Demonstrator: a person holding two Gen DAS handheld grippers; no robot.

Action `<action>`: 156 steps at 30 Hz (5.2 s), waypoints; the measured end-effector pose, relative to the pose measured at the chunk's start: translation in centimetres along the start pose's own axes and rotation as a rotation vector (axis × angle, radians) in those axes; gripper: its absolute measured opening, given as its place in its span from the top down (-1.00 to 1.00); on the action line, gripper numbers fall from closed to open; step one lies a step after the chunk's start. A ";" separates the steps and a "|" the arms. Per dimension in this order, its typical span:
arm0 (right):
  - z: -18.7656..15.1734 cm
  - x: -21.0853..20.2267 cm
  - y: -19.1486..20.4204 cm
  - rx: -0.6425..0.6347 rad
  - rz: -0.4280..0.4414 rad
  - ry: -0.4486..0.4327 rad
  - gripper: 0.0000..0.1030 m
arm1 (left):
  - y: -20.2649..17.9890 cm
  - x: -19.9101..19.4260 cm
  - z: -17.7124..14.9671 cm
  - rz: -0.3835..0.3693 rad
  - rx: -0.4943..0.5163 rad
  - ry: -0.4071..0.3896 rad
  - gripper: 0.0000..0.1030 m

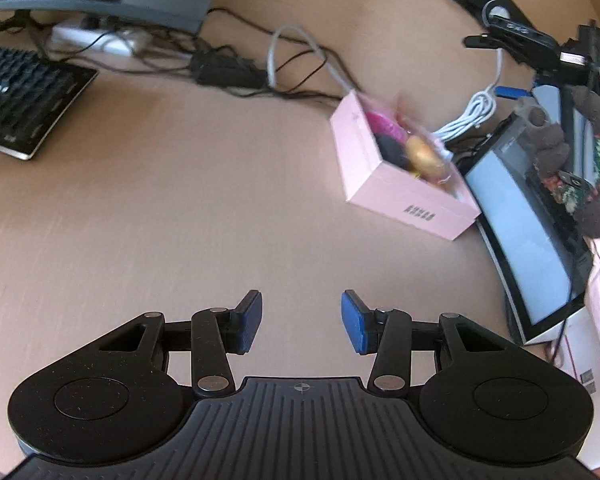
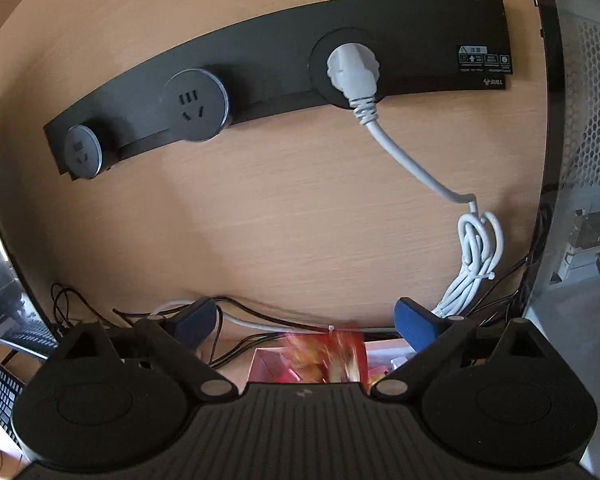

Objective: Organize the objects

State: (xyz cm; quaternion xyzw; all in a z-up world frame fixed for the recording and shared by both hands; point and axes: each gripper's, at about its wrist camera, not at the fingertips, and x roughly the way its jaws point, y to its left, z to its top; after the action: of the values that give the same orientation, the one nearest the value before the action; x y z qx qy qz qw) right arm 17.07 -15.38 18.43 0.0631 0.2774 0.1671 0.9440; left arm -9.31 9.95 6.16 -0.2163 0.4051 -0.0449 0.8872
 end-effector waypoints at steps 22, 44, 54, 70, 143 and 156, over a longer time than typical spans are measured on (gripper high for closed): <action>-23.9 -9.6 -2.8 0.051 -0.271 0.329 -1.00 | -7.2 8.5 -2.5 0.054 0.374 -0.054 0.05; -24.5 -6.1 -5.6 -0.167 -0.118 0.155 -1.00 | -13.0 11.2 -5.8 0.331 0.302 -0.236 0.00; -24.5 -6.1 -5.5 -0.161 -0.127 0.154 -1.00 | -13.2 11.9 -5.1 0.323 0.303 -0.233 -0.09; -24.6 -6.1 -5.5 -0.161 -0.127 0.154 -1.00 | -13.2 11.6 -5.4 0.323 0.298 -0.234 -0.09; -24.6 -6.0 -5.4 -0.160 -0.127 0.153 -1.00 | -13.2 11.8 -5.2 0.329 0.300 -0.234 -0.13; -24.5 -6.0 -5.4 -0.160 -0.127 0.153 -1.00 | -13.2 11.8 -5.2 0.336 0.299 -0.235 -0.13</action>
State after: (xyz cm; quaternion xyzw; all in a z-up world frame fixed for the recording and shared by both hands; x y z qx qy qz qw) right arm 0.48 -21.95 -0.26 -0.0429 0.3381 0.1329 0.9307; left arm -3.97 -6.83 0.44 -0.0159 0.3184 0.0690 0.9453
